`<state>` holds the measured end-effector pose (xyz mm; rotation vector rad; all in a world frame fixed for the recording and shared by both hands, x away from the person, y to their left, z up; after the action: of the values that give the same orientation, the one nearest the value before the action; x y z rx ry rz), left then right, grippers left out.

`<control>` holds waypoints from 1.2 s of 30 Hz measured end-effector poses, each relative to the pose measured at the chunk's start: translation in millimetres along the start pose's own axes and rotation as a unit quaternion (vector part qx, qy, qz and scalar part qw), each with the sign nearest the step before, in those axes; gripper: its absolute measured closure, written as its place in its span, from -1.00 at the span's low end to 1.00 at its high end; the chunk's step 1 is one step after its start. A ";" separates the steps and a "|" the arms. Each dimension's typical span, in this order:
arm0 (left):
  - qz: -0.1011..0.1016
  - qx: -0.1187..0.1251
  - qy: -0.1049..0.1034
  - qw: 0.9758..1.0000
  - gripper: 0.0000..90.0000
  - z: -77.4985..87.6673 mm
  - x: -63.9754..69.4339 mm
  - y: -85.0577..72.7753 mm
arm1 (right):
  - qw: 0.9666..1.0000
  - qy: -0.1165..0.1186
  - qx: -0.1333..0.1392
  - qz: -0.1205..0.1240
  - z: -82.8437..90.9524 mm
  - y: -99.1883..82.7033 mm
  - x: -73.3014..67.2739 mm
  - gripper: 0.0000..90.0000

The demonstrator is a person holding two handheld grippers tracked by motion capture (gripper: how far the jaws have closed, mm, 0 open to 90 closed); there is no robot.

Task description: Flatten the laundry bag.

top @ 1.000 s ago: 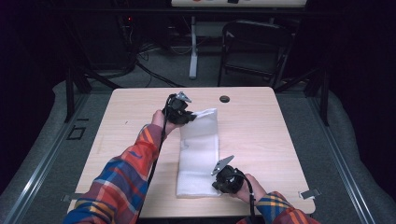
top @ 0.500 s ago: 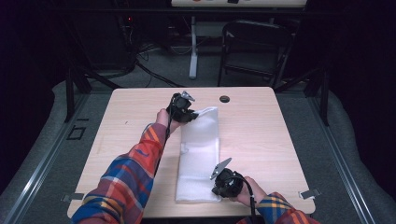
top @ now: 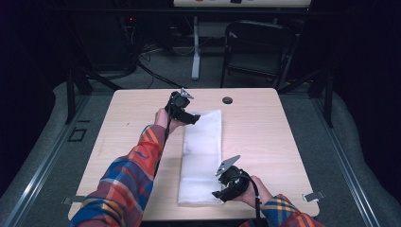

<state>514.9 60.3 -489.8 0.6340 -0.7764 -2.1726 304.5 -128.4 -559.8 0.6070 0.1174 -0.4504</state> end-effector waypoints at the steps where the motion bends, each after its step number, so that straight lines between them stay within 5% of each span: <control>1: 0.002 -0.001 -0.005 1.000 -0.64 1.2 0.1 -0.6 | 1.000 0.000 -0.001 -0.006 2.0 -0.1 1.0 -0.50; 10: -0.021 -0.012 -0.050 0.998 -0.79 21.2 20.4 -13.6 | 0.998 -0.032 0.017 -0.046 14.7 -5.5 15.1 -0.99; 20: -0.046 -0.020 -0.081 0.995 -0.89 44.3 46.3 -44.8 | 0.997 -0.049 0.027 -0.056 20.2 -8.4 22.2 -1.00; 36: -0.030 -0.033 -0.108 0.993 -1.00 60.3 60.3 -83.9 | 0.996 -0.054 0.033 -0.059 22.8 -10.4 32.4 -1.00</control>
<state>400.2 80.1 -517.6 0.3974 -0.8031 -2.3395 328.4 -161.1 -554.2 0.6413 0.0354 -0.6028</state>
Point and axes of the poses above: each handheld gripper's, and its own axes: z roughly backward along the jaws, y roughly out of its top, x roughly to its right, the point moved 3 cm from there along -z, roughly forward along the jaws, and after that the axes turned 11 degrees about y, right-handed, at the moved point
